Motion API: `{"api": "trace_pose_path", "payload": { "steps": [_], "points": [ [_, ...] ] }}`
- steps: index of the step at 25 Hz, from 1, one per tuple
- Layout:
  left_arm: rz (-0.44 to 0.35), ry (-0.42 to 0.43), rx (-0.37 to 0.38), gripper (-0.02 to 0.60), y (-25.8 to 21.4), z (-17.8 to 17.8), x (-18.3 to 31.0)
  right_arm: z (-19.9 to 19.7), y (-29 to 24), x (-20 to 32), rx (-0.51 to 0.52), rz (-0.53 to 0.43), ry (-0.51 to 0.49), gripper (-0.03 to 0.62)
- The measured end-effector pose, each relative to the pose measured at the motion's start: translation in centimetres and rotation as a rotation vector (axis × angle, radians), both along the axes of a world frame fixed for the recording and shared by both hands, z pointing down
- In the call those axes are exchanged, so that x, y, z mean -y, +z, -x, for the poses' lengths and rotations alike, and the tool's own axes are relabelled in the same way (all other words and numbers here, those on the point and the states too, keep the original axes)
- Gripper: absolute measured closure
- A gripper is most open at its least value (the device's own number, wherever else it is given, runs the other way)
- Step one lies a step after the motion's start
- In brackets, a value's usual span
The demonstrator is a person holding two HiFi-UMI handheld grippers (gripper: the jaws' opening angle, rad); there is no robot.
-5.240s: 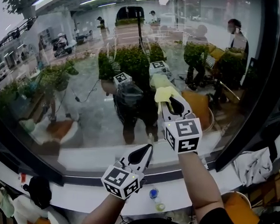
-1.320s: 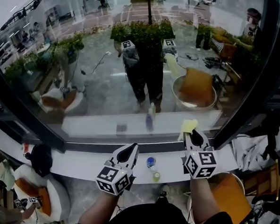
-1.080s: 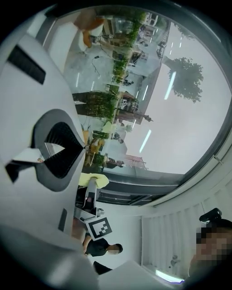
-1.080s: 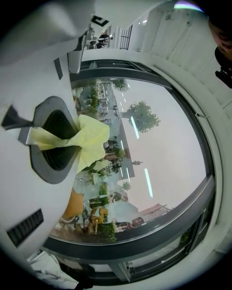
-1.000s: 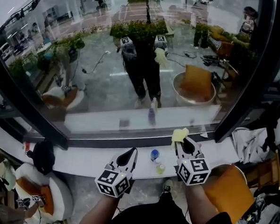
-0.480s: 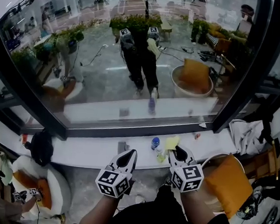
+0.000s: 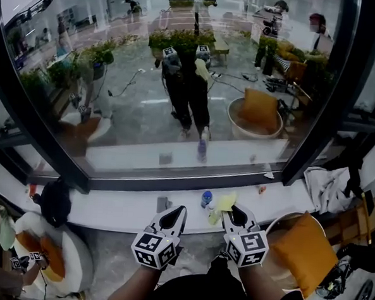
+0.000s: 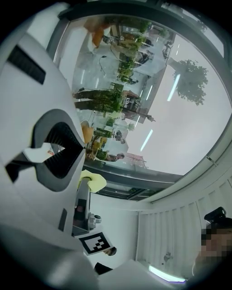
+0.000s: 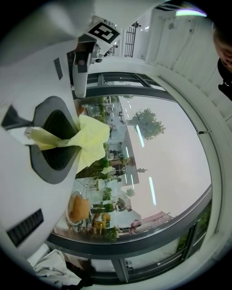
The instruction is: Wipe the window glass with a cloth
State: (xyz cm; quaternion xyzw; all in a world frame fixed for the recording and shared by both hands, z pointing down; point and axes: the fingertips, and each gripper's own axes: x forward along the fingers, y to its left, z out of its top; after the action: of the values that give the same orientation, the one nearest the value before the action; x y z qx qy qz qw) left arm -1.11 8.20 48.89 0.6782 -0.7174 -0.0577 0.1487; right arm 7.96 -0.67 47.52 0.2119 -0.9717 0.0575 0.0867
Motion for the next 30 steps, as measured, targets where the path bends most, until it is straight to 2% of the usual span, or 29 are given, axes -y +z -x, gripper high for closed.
{"api": "trace_pose_path", "payload": {
  "steps": [30],
  "points": [
    [0.009, 0.007, 0.009, 0.574, 0.1, -1.7, 0.1, -2.0, 0.7, 0.2, 0.008, 0.025, 0.01, 0.542]
  ]
}}
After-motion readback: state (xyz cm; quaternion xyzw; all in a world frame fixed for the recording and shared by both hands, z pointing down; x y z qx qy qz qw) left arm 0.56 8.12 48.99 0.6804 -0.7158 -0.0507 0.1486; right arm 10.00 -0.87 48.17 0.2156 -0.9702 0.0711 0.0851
